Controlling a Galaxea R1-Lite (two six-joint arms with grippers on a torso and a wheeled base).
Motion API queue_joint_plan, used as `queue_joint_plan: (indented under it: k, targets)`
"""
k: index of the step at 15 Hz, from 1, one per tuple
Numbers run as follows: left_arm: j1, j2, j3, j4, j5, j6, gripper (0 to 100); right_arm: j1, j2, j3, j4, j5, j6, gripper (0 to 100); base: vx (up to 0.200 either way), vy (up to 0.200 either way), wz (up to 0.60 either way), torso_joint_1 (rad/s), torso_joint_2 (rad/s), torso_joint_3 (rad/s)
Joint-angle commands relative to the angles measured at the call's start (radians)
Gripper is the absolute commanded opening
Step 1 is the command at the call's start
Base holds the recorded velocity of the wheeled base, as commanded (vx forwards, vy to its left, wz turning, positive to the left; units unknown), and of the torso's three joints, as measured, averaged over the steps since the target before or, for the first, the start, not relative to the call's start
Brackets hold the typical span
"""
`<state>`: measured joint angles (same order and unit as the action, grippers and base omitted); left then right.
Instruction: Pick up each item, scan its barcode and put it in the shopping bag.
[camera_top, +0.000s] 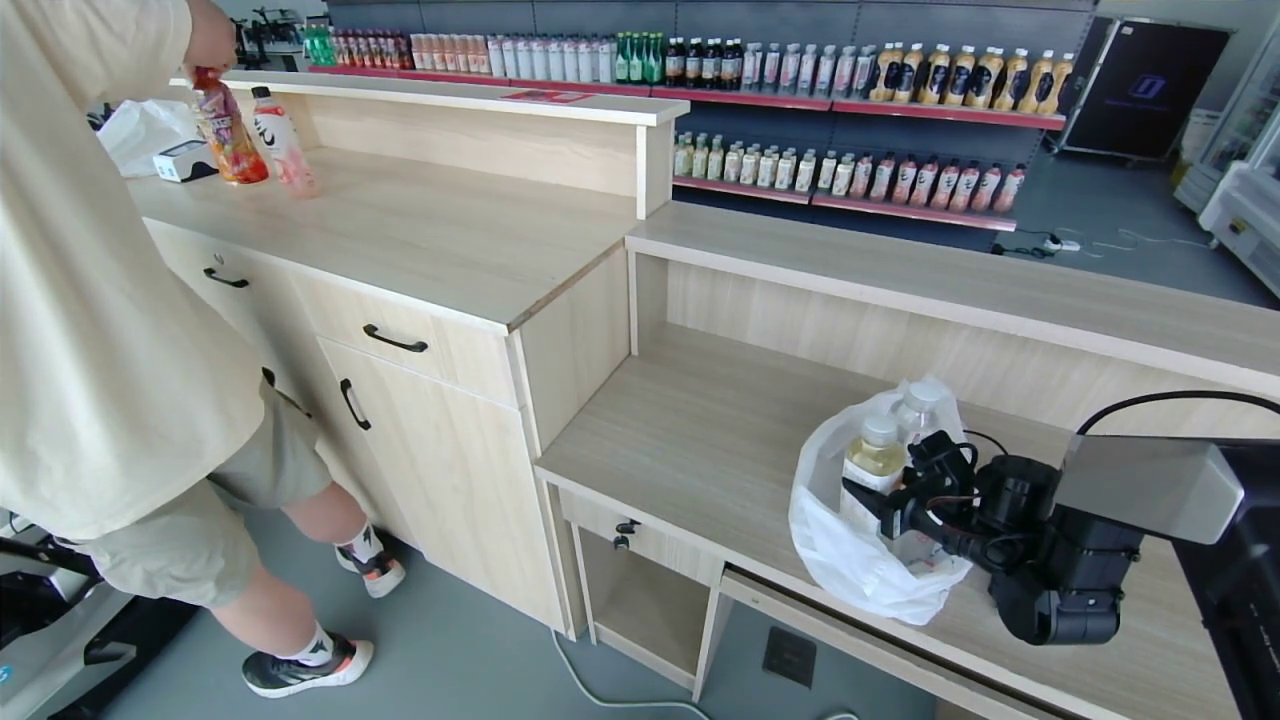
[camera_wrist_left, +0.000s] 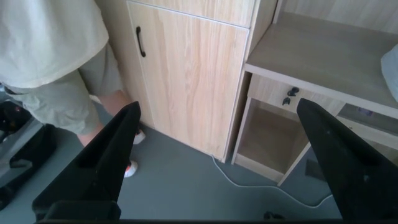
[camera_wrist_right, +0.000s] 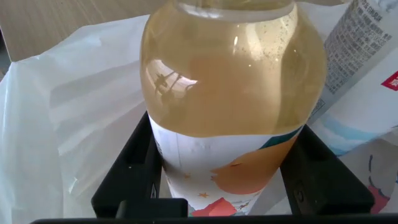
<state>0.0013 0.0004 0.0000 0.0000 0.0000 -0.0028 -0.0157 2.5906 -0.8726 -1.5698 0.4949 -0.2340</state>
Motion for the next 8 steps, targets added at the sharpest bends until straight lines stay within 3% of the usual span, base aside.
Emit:
queue_joint_plan:
  k: [1,8]
  targets:
    - [0.000,0.000,0.000,0.000,0.000,0.000,100,0.002,0.014,0.000,-0.001,0.001,-0.001,0,0.000,0.000,0.00,0.000,0.00,0.000]
    - [0.000,0.000,0.000,0.000,0.000,0.000,100,0.002,0.031,0.010,-0.001,0.005,-0.004,0,0.000,0.000,0.00,0.000,0.00,0.000]
